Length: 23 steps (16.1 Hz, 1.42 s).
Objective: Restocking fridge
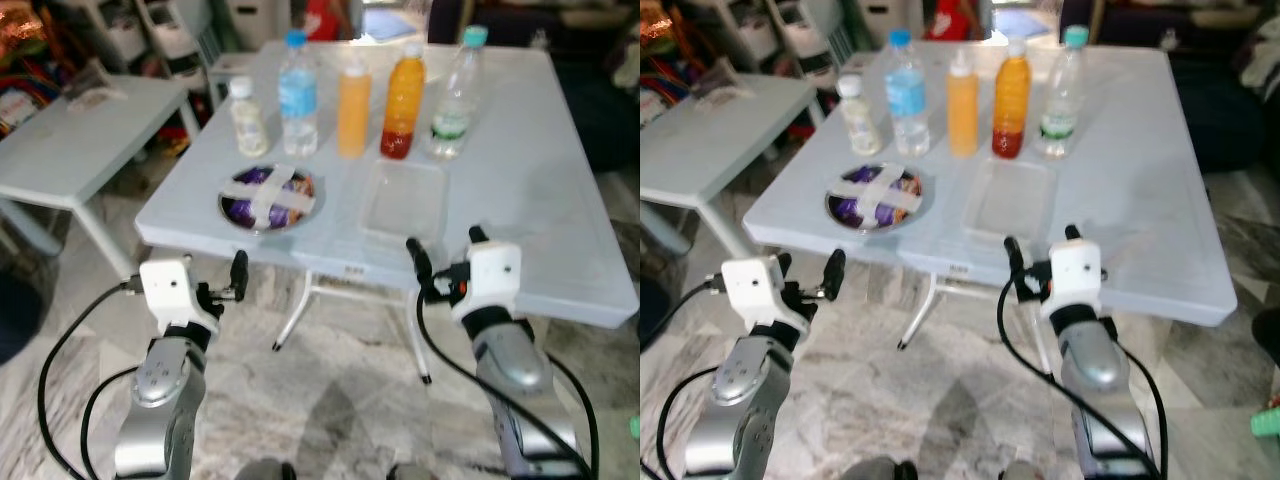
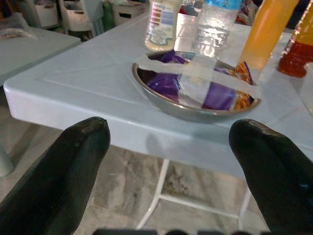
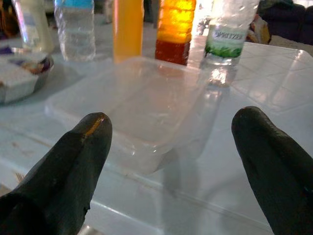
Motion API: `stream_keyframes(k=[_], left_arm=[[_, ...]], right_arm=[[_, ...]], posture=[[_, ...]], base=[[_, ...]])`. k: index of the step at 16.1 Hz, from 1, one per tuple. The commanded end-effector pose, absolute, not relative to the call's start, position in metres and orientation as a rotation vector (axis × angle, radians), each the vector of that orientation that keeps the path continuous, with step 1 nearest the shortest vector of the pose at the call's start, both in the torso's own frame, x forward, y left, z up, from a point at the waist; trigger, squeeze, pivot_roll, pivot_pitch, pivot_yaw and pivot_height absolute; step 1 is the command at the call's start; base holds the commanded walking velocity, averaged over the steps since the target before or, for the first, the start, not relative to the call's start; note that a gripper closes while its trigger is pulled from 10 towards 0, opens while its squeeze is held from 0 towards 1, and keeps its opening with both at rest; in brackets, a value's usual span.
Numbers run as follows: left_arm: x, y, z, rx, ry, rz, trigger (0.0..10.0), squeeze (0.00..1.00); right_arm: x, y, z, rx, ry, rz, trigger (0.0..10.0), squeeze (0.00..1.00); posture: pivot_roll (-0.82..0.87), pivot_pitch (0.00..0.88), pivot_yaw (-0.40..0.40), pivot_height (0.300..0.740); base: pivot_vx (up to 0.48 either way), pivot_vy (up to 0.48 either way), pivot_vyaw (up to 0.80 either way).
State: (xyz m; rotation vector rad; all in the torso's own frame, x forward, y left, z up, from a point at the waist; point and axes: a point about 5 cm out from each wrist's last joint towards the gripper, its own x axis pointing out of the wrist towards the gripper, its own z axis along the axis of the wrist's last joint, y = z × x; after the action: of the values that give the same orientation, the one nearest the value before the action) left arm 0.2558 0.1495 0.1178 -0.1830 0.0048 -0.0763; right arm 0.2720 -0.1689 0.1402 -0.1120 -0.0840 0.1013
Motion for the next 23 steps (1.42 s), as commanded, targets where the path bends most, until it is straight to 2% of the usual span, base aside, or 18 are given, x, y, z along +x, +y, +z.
stream_keyframes(k=[1,8,17,19,21,22,23], left_arm=[[0.255,0.147,0.119,-0.178,0.010,-0.094,10.0,0.00],[0.250,0.148,0.118,-0.154,0.026,-0.097,10.0,0.00],[0.251,0.145,0.121,-0.145,0.025,-0.107,10.0,0.00],[0.252,0.145,0.121,-0.143,0.026,-0.111,10.0,0.00],[0.252,0.145,0.121,-0.141,0.028,-0.114,10.0,0.00],[0.253,0.144,0.121,-0.138,0.028,-0.115,10.0,0.00],[0.253,0.144,0.121,-0.138,0.027,-0.115,10.0,0.00]], right_arm=[[0.275,-0.176,0.144,-0.106,-0.090,0.082,10.0,0.00],[0.305,-0.181,0.155,0.054,-0.080,0.110,10.0,0.00],[0.323,-0.188,0.169,-0.038,-0.118,0.040,10.0,0.00],[0.321,-0.180,0.168,0.188,-0.106,0.177,10.0,0.00],[0.323,-0.174,0.165,0.203,-0.091,0.199,10.0,0.00],[0.325,-0.173,0.158,0.313,-0.049,0.179,10.0,0.00],[0.325,-0.171,0.155,0.339,-0.031,0.186,10.0,0.00]], posture=[[-0.11,0.136,0.095,0.740],[-0.09,0.153,0.102,0.740],[-0.09,0.152,0.108,0.740],[-0.09,0.152,0.111,0.740],[-0.09,0.151,0.113,0.740],[-0.08,0.149,0.111,0.740],[-0.08,0.150,0.111,0.740]], base=[[0.000,0.000,0.00],[0.000,0.000,0.00],[0.000,0.000,0.00],[0.000,0.000,0.00],[0.000,0.000,0.00],[0.000,0.000,0.00],[0.000,0.000,0.00]])
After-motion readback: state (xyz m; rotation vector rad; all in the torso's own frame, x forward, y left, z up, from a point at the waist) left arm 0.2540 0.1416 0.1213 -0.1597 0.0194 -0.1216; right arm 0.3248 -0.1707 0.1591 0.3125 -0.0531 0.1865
